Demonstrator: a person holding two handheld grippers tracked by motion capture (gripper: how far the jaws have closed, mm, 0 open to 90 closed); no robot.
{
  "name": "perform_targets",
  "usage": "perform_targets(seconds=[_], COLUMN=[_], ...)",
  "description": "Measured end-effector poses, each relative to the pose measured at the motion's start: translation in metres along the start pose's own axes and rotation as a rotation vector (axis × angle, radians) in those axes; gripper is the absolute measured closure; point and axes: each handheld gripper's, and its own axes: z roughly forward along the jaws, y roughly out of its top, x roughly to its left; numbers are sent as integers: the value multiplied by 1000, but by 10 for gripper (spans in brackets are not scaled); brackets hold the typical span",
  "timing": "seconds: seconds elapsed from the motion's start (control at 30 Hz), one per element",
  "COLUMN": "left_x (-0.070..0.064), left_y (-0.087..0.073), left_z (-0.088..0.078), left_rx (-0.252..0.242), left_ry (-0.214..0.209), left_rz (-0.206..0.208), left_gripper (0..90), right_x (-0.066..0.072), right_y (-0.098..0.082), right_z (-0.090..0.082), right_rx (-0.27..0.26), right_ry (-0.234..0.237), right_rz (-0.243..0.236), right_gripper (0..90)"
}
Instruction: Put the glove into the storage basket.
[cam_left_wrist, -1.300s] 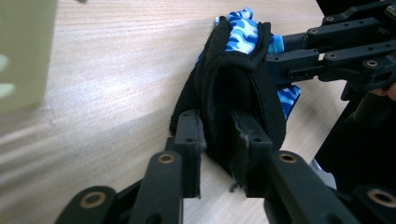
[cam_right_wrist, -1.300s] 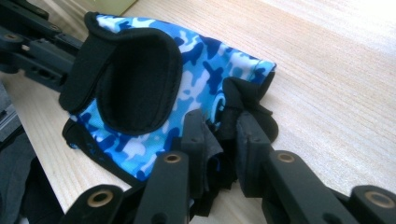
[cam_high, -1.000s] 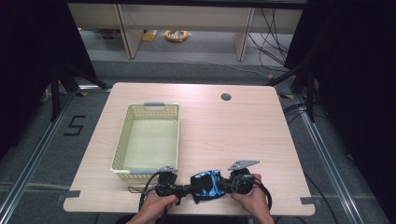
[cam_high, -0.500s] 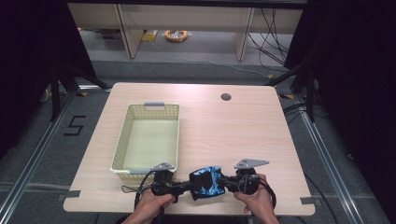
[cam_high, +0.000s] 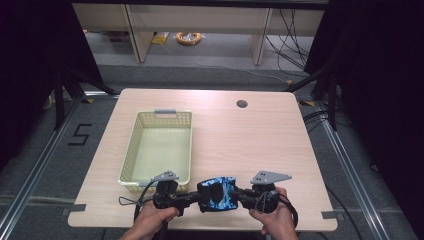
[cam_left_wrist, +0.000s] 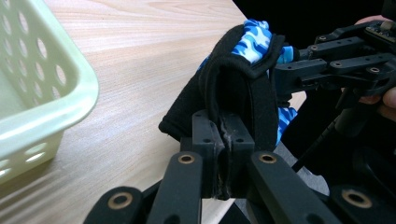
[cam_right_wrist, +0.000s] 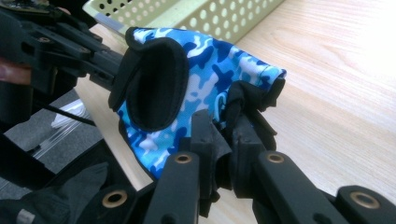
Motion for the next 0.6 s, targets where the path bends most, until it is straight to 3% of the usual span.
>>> perform_targets(seconds=[0.1,0.17,0.2,0.27,0.33,0.37,0.4,0.57,0.6], left_x=[0,0,0,1,1,1,2,11,12], left_y=[3,8,12,21,25,27,32,40,42], left_z=[-4,-9,-11,-18,-21,-24,-29,-41,-43], left_rx=[9,18,21,27,29,30,32,35,37], left_ry=[3,3,2,6,17,19,26,45,51], left_rz=[10,24,25,52,64,71,84,96,96], left_gripper=[854,853,852,852,850,850,848,847,847], right_x=[4,5,9,9,12,10,15,20,20], right_y=[2,6,7,14,17,22,28,46,50], right_z=[-1,-1,-1,-1,-1,1,2,11,13], right_rx=[-5,-13,-12,-25,-25,-41,-34,-38,-42], right_ry=[1,-7,15,14,20,23,27,29,14], right_rz=[-2,-36,9,-19,-6,-45,-25,-42,-69], right_gripper=[829,829,829,829,829,829,829,829,828])
